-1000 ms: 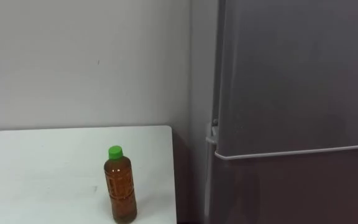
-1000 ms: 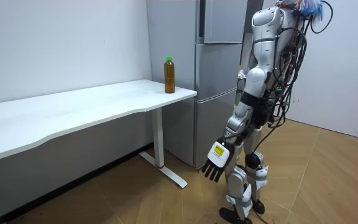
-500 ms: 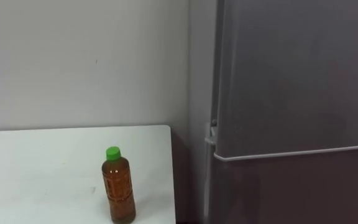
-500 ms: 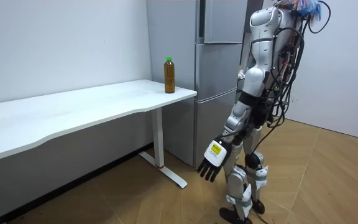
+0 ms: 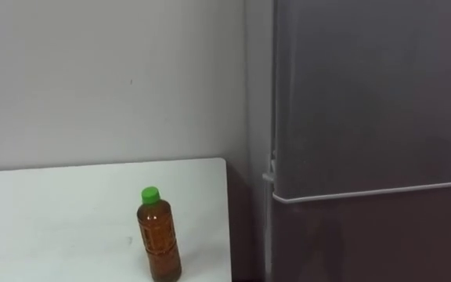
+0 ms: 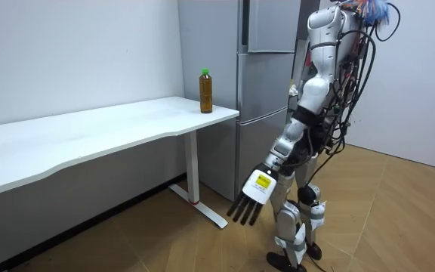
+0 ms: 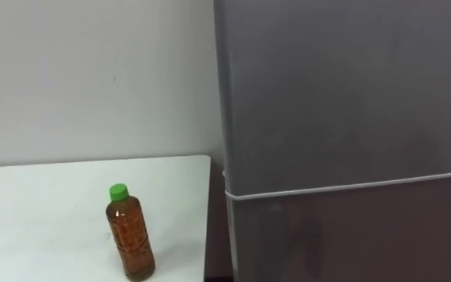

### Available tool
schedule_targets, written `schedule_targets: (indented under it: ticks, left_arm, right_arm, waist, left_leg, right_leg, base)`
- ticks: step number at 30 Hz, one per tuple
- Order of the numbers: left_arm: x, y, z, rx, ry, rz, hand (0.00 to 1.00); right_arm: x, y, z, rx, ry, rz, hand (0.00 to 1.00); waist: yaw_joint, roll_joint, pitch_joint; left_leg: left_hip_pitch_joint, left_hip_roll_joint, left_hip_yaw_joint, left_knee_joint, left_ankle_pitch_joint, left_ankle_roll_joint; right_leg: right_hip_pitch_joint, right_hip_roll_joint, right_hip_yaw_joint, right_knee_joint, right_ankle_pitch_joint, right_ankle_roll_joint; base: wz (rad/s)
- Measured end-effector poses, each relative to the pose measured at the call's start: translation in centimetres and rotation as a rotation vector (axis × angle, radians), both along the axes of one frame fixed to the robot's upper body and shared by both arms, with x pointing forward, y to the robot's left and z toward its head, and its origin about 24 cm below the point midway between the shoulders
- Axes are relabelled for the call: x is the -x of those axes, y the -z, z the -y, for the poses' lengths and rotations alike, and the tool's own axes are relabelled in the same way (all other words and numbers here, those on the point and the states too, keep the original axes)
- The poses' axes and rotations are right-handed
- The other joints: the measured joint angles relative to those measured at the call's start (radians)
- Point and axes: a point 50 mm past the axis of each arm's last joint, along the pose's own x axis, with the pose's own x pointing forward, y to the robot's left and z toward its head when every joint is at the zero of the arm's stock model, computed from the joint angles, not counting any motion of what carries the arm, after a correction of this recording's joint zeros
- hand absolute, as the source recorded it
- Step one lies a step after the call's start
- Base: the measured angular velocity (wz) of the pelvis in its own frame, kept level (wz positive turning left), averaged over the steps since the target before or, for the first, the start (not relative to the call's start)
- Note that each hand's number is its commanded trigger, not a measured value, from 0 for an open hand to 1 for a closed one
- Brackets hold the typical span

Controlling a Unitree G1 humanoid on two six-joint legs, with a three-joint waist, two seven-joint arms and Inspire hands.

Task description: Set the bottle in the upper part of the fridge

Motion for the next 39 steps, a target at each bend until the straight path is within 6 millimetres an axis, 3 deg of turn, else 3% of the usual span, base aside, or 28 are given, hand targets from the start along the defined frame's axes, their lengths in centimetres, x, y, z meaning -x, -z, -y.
schedule_targets:
  ticks: [11,16,24,31,36,39]
  left_arm:
    - [-7.5,-5.4,-3.1,-0.233,-0.07,0.427,0.0]
    - [-11.2,-10.7,-4.5,-0.391,-0.101,0.687,0.0]
    - [-13.2,-18.7,-6.0,-0.598,-0.191,1.017,0.0]
    - [-14.8,-25.1,-4.1,-0.66,-0.125,1.314,0.0]
    - [-16.0,-27.6,-3.0,-0.646,-0.056,1.455,0.0]
    - [-17.2,-29.2,-1.1,-0.594,0.035,1.566,0.0]
  right_arm:
    - [0.6,-0.4,0.8,0.063,-0.003,0.003,0.0]
    - [0.7,-0.6,0.9,0.099,0.009,0.011,0.0]
    - [0.9,-0.5,0.5,0.114,0.02,0.014,0.0]
    - [1.4,-0.3,-0.1,0.093,0.053,0.001,0.0]
    - [1.1,-0.2,-0.4,0.093,0.027,0.004,0.0]
    - [0.6,-0.2,-0.5,0.092,0.022,0.014,0.0]
  waist:
    - [-0.003,0.011,-0.0008]
    - [0.025,0.014,-0.0016]
    - [0.017,0.006,-0.0017]
    - [0.011,-0.006,-0.0002]
    - [-0.01,-0.013,0.0051]
    - [-0.015,-0.013,0.0067]
  left_leg:
    - [0.003,-0.004,-0.004,-0.004,0.001,-0.001]
    - [0.015,-0.007,-0.003,-0.008,0.0,-0.001]
    - [0.014,-0.008,-0.005,-0.008,0.0,-0.001]
    - [0.013,-0.015,-0.02,-0.004,-0.002,0.003]
    - [0.012,-0.014,-0.026,-0.004,-0.002,0.003]
    - [0.003,-0.014,-0.026,0.002,-0.002,0.003]
  right_leg:
    - [-0.002,-0.004,-0.003,0.015,-0.007,0.002]
    - [-0.002,-0.006,0.0,0.019,-0.01,0.003]
    - [0.002,-0.006,0.0,0.017,-0.011,0.004]
    - [0.004,-0.006,-0.002,0.019,-0.011,0.008]
    - [0.01,-0.007,0.003,0.016,-0.012,0.007]
    - [-0.003,-0.007,0.01,0.017,-0.012,0.007]
  base:
    - [0.01]
    - [-0.03]
    - [0.0]
    - [0.05]
    - [0.02]
    - [0.0]
